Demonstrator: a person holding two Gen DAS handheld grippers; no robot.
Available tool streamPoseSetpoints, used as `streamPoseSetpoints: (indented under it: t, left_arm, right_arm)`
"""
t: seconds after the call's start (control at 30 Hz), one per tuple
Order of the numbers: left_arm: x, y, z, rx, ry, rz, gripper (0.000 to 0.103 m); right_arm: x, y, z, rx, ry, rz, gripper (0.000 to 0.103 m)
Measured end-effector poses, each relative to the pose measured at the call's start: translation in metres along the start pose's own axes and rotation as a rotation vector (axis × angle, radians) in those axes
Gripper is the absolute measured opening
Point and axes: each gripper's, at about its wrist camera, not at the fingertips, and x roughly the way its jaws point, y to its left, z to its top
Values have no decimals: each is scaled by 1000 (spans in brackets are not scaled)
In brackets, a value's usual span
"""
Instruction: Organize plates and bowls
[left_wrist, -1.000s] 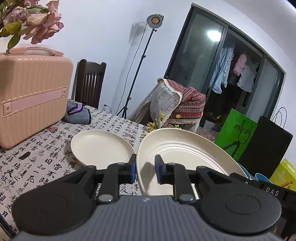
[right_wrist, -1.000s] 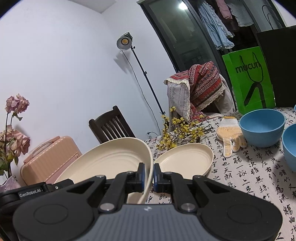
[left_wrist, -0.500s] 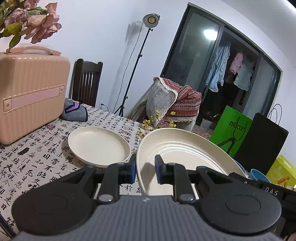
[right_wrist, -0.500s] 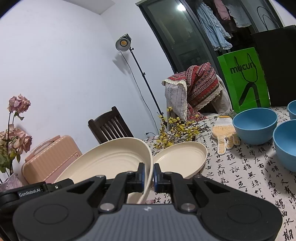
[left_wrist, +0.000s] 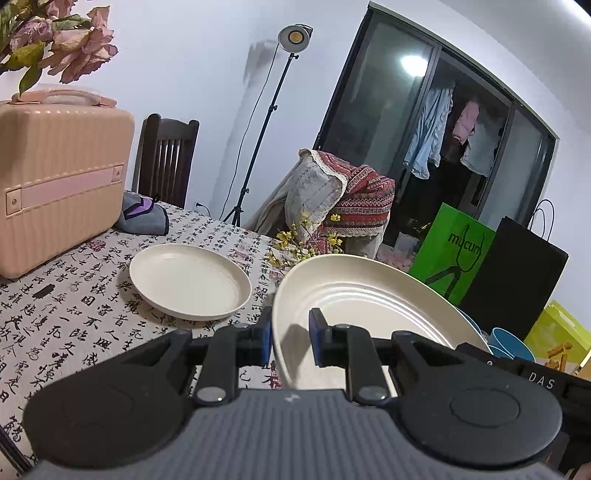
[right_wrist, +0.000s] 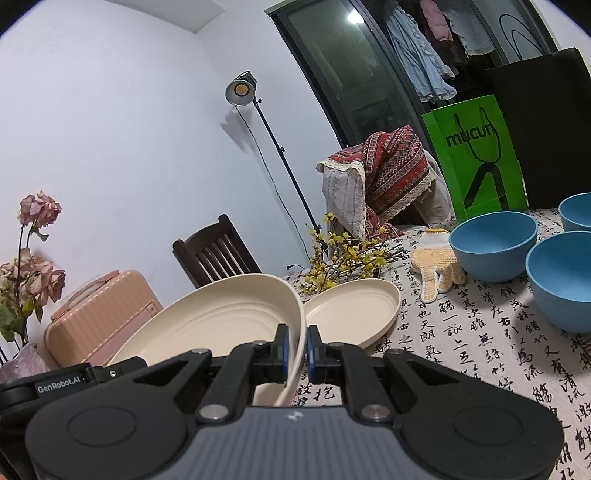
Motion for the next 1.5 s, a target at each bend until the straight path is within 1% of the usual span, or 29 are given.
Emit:
streamPoseSetpoints:
  t: [0.93,1.5]
  left_arm:
    - [1,-18,-29,33,52,-43,20]
    - [6,-31,-50,50,90,-75,20]
  right_arm:
    - [-27,-29,-18,21,2,-36,9]
    - [-43,-51,-31,43,7,-73,9]
